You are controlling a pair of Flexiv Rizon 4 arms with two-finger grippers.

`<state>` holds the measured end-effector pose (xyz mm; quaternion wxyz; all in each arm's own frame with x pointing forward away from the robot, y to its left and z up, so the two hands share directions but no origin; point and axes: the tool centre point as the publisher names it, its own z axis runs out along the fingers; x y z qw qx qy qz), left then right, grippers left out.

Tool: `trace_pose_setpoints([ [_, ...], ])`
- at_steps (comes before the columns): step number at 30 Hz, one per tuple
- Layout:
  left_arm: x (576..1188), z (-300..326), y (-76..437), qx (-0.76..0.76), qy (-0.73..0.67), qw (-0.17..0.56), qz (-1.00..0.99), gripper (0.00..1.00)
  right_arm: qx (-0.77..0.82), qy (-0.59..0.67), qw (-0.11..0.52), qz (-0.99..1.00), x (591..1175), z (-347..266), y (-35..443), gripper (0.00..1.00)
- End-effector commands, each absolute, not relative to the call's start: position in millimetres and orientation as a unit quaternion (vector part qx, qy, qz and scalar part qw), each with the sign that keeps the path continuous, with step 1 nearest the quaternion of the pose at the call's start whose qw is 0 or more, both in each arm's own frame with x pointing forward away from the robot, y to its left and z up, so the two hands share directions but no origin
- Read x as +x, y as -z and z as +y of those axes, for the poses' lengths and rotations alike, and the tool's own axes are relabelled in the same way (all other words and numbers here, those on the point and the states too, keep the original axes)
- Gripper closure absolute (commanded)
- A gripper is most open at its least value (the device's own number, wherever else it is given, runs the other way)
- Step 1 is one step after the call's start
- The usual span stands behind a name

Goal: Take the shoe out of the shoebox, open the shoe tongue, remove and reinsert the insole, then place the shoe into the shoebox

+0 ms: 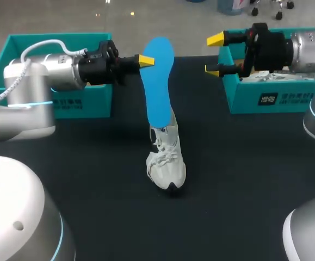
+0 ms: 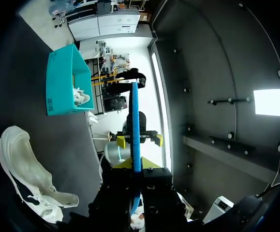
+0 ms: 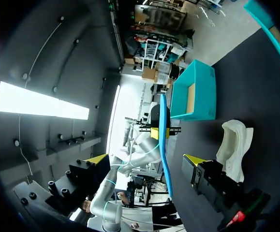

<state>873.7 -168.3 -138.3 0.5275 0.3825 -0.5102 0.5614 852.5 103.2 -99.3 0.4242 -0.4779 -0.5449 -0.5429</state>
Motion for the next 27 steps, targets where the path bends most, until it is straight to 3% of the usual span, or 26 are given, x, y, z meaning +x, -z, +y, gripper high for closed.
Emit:
trace_pose_setpoints([
  [1, 872, -166, 139, 0.384, -0.56, 0.527, -0.511, 1.0, -0.471, 0.545, 0.433, -0.542, 856, 106, 103, 0.0],
  [17, 875, -164, 135, 0.365, -0.559, 0.519, -0.534, 1.0, -0.483, 0.521, 0.434, -0.554, 857, 106, 108, 0.0],
  [23, 885, -159, 124, 0.271, -0.608, 0.42, -0.617, 1.0, -0.483, 0.521, 0.434, -0.554, 857, 106, 108, 0.0],
  [27, 889, -158, 112, 0.162, -0.671, 0.284, -0.665, 1.0, -0.483, 0.521, 0.434, -0.554, 857, 106, 108, 0.0],
])
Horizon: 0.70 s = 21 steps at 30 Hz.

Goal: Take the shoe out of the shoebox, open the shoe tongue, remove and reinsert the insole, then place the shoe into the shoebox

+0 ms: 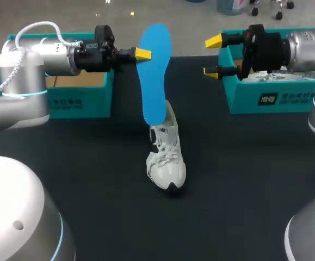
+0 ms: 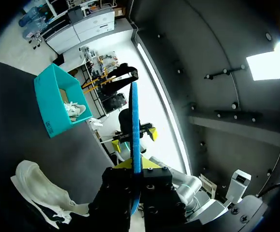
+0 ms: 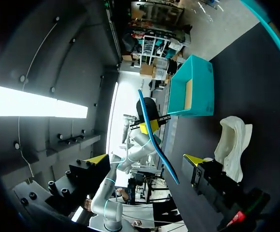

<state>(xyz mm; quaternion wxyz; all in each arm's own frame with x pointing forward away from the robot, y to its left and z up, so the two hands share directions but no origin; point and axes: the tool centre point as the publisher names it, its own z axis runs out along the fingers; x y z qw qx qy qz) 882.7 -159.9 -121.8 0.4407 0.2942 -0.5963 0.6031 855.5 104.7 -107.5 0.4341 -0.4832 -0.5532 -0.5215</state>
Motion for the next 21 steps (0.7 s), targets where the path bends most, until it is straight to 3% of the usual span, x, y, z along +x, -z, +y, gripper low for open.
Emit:
trace_pose_setpoints([
  [1, 889.6, -157.8, 106.2, 0.139, -0.684, 0.255, -0.67, 1.0, -0.483, 0.521, 0.434, -0.554, 856.8, 106.4, 107.9, 0.0],
  [19, 889.6, -157.8, 106.2, 0.139, -0.684, 0.255, -0.67, 1.0, -0.483, 0.521, 0.434, -0.554, 856.8, 106.4, 107.9, 0.0],
  [21, 894.5, -154.8, 106.3, 0.104, -0.675, 0.18, -0.708, 1.0, -0.483, 0.521, 0.434, -0.554, 856.8, 106.4, 107.9, 0.0],
])
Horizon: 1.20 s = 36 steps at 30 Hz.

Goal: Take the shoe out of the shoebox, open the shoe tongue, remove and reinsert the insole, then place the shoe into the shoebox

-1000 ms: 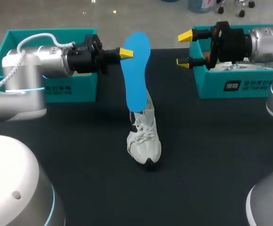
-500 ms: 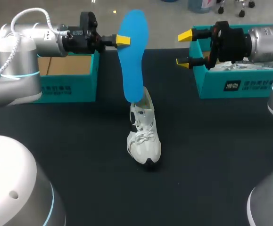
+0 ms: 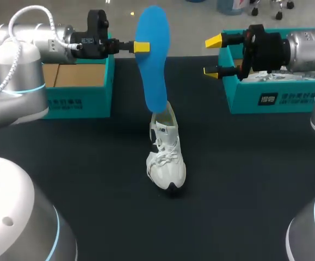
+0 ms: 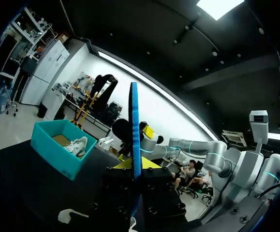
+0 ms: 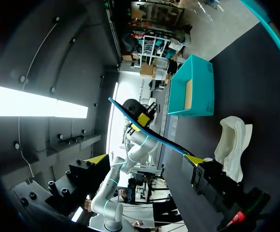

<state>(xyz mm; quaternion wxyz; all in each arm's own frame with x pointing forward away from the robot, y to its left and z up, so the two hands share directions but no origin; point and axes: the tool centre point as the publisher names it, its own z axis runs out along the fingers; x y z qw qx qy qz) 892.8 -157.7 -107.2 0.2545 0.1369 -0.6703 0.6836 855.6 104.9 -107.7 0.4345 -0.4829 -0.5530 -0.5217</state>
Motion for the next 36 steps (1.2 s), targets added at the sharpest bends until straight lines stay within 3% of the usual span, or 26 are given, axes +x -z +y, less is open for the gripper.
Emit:
trace_pose_setpoints([
  [1, 896.0, -153.9, 106.8, 0.092, -0.678, 0.149, -0.714, 1.0, -0.483, 0.521, 0.434, -0.554, 856.8, 106.4, 107.9, 0.0],
  [5, 897.3, -151.9, 105.2, 0.002, -0.664, 0.037, -0.747, 1.0, -0.483, 0.521, 0.434, -0.554, 856.8, 106.4, 107.9, 0.0],
  [8, 897.9, -152.5, 104.9, -0.096, -0.642, -0.089, -0.756, 1.0, -0.483, 0.521, 0.434, -0.554, 856.8, 106.4, 107.9, 0.0],
  [11, 896.9, -152.0, 102.1, -0.147, -0.676, -0.147, -0.707, 1.0, -0.483, 0.521, 0.434, -0.554, 856.8, 106.4, 107.9, 0.0],
  [30, 896.9, -152.0, 102.1, -0.147, -0.676, -0.147, -0.707, 1.0, -0.483, 0.521, 0.434, -0.554, 856.8, 106.4, 107.9, 0.0],
  [36, 901.9, -148.2, 108.5, -0.295, -0.652, -0.239, -0.657, 1.0, -0.483, 0.521, 0.434, -0.554, 856.8, 106.4, 107.9, 0.0],
])
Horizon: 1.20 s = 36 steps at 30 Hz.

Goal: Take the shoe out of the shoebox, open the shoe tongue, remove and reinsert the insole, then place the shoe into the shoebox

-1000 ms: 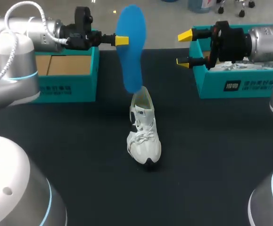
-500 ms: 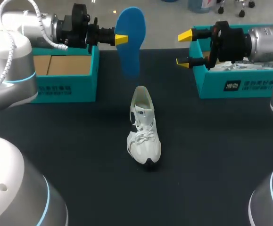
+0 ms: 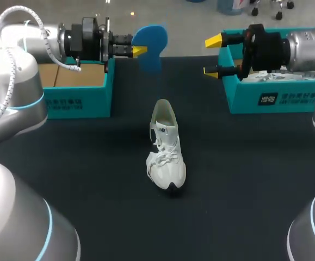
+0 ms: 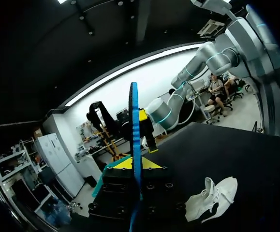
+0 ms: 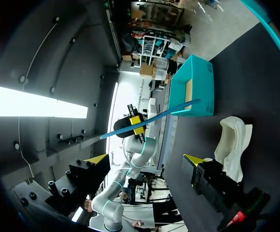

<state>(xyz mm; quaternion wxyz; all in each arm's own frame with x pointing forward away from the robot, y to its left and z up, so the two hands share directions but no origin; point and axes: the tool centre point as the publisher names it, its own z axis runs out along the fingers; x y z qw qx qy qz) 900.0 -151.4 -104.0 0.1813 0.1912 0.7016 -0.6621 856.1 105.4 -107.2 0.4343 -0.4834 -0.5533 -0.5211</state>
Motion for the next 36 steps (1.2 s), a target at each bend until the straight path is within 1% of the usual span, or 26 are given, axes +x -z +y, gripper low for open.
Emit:
trace_pose_setpoints([
  [1, 901, -148, 109, 0.313, 0.658, 0.241, 0.641, 1.0, -0.483, 0.521, 0.434, -0.554, 857, 106, 108, 0.0],
  [6, 905, -149, 102, 0.329, 0.674, 0.283, 0.598, 1.0, -0.483, 0.521, 0.434, -0.554, 857, 106, 108, 0.0],
  [22, 905, -149, 102, 0.329, 0.674, 0.283, 0.598, 1.0, -0.483, 0.521, 0.434, -0.554, 857, 106, 108, 0.0],
  [23, 905, -149, 103, 0.347, 0.658, 0.294, 0.6, 1.0, -0.483, 0.521, 0.434, -0.554, 857, 106, 108, 0.0],
  [25, 908, -149, 104, 0.397, 0.618, 0.347, 0.583, 1.0, -0.483, 0.521, 0.434, -0.554, 857, 106, 108, 0.0],
  [30, 912, -149, 109, 0.46, 0.566, 0.423, 0.538, 1.0, -0.483, 0.521, 0.434, -0.554, 857, 106, 108, 0.0],
  [36, 915, -151, 110, 0.519, 0.498, 0.476, 0.506, 1.0, -0.483, 0.521, 0.434, -0.554, 857, 106, 108, 0.0],
])
